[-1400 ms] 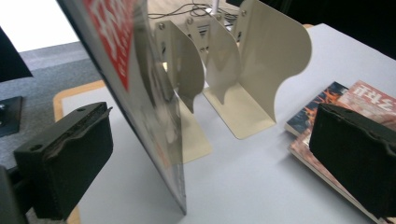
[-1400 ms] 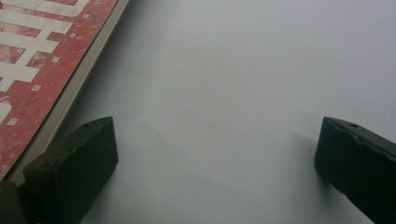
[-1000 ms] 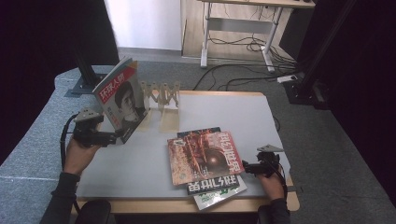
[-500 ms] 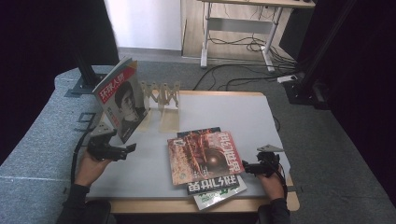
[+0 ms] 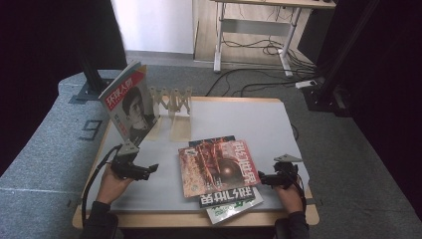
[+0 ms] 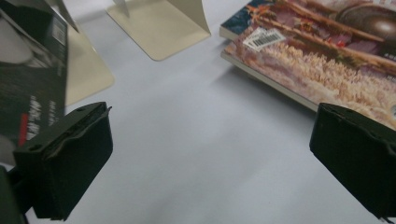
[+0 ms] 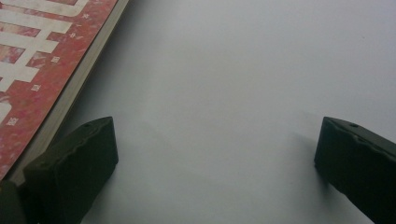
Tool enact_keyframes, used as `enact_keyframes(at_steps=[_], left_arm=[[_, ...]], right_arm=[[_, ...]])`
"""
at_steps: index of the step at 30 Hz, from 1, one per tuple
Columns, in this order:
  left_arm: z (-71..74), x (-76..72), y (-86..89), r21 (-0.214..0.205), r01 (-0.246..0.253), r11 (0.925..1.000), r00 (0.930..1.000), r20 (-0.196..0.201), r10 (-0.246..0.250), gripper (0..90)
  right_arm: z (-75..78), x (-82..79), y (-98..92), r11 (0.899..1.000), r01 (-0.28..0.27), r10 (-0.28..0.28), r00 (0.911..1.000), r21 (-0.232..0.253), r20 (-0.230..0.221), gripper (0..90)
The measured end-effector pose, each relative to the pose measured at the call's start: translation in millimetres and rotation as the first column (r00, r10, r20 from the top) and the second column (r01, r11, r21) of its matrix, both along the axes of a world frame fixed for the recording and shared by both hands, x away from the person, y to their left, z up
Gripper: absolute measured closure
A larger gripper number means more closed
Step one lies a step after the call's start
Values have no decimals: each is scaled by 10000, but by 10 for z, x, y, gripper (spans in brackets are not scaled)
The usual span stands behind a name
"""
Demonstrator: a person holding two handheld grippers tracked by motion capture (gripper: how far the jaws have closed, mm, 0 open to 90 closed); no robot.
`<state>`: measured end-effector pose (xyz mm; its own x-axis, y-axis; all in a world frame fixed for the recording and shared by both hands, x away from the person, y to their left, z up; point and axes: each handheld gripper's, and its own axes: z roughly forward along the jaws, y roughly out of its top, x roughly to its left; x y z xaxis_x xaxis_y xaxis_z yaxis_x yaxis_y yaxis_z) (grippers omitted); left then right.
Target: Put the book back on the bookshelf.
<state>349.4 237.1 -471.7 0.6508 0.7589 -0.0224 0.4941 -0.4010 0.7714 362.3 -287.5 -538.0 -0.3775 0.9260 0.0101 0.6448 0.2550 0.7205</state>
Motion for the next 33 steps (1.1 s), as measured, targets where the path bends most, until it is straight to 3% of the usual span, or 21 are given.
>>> enact_keyframes(at_steps=[7, 10, 13, 17, 21, 33], left_arm=[[-177, 39, -114, 476, 182, 9987, 9995, -279, -169, 0], [-288, 61, -164, 348, 286, 9990, 9983, -519, -268, 0], [-379, 81, -196, 730, 333, 9968, 9971, -710, -281, 0], [-467, 96, -198, 792, 358, 9962, 9949, -969, -280, 0], [-541, 108, -237, 1251, 447, 9911, 9921, -1219, -293, 0], [-564, 102, -246, 1206, 350, 9921, 9930, -1164, -209, 0]], right_arm=[[0, 0, 0, 10000, 0, 0, 10000, 1, 0, 0], [0, 0, 0, 10000, -2, 2, 10000, 2, 1, 0], [0, 0, 0, 10000, -1, 1, 10000, 4, 1, 0], [0, 0, 0, 10000, -3, 3, 10000, 4, -2, 0], [0, 0, 0, 10000, -2, 2, 10000, 7, -2, 0], [0, -1, 0, 10000, -6, 6, 10000, 7, 5, 0]])
